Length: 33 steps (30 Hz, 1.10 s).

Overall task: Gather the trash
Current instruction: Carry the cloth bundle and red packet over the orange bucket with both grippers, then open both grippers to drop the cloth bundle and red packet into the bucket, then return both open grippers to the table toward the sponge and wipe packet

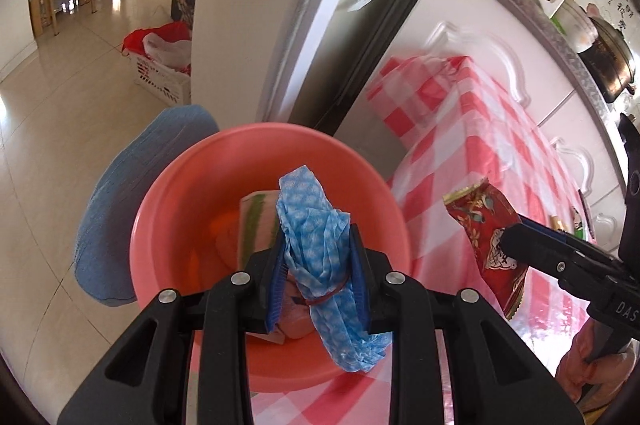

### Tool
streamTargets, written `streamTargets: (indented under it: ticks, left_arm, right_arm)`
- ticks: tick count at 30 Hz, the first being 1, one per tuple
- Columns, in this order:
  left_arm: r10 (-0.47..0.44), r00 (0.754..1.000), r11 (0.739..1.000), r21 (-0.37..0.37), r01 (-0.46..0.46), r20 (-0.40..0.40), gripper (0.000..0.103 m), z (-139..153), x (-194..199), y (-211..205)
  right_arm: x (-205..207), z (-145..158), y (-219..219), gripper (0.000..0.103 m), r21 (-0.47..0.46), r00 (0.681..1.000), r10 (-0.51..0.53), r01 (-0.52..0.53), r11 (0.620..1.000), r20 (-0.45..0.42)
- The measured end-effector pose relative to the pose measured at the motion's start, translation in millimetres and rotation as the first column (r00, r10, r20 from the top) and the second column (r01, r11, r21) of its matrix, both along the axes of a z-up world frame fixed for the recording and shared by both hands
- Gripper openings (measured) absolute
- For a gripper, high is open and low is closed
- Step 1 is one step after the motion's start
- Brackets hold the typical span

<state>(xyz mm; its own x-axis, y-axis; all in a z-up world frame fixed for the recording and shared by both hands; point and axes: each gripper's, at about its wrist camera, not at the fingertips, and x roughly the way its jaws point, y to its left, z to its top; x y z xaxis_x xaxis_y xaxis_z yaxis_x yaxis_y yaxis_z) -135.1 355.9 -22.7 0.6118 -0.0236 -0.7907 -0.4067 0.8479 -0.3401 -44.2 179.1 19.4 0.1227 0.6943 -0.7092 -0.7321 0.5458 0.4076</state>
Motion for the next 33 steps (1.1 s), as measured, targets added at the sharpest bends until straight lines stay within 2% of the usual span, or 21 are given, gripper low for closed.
streamTargets:
  ticks: [11,13,14,15,17,19,20,21,26,33]
  left_arm:
    - [0.011,0.999,0.997,0.083,-0.007,-0.053,0.033,-16,4,2]
    - [0.012,0.997,0.994,0.108,-0.004,-0.071,0.038,-19,6,1]
    - [0.012,0.997,0.993,0.121,-0.002,-0.078,0.041,-21,7,1]
    - [0.015,0.996,0.991,0.132,-0.004,-0.083,0.051,-22,7,1]
    - [0.026,0.996,0.988,0.152,-0.013,-0.086,0.067,-23,5,2]
    - [0.030,0.996,0.984,0.179,-0.014,-0.090,0.072,-22,4,2]
    - [0.036,0.995,0.980,0.199,-0.016,-0.094,0.079,-21,5,1]
    - [0.040,0.995,0.977,0.211,-0.019,-0.096,0.087,-20,5,0]
    - [0.048,0.994,0.958,0.288,-0.017,-0.101,0.090,-9,7,-8]
    - [0.035,0.996,0.935,0.356,-0.003,-0.082,0.091,14,10,-24]
  right_arm:
    - [-4,-11,25,0.027,-0.026,0.999,0.041,-0.041,0.999,0.017]
    - [-5,-13,26,0.031,-0.035,0.999,0.039,-0.038,0.999,0.022]
    - [-5,-14,26,0.037,-0.039,0.999,0.035,-0.034,0.999,0.027]
    - [-6,-14,25,0.044,-0.044,0.999,0.029,-0.027,0.999,0.031]
    - [-8,-13,19,0.047,-0.030,0.999,0.025,-0.024,0.999,0.031]
    - [-7,-10,15,0.051,-0.019,0.999,0.011,-0.010,1.000,0.036]
    - [-8,-8,12,0.063,-0.022,0.999,-0.004,0.005,1.000,0.049]
    - [-8,-6,9,0.070,-0.022,0.998,-0.014,0.015,1.000,0.062]
    - [-11,6,-9,0.075,0.007,0.993,-0.047,0.047,0.999,0.105]
    - [-5,13,-38,0.083,0.078,0.991,-0.097,0.090,0.993,0.090]
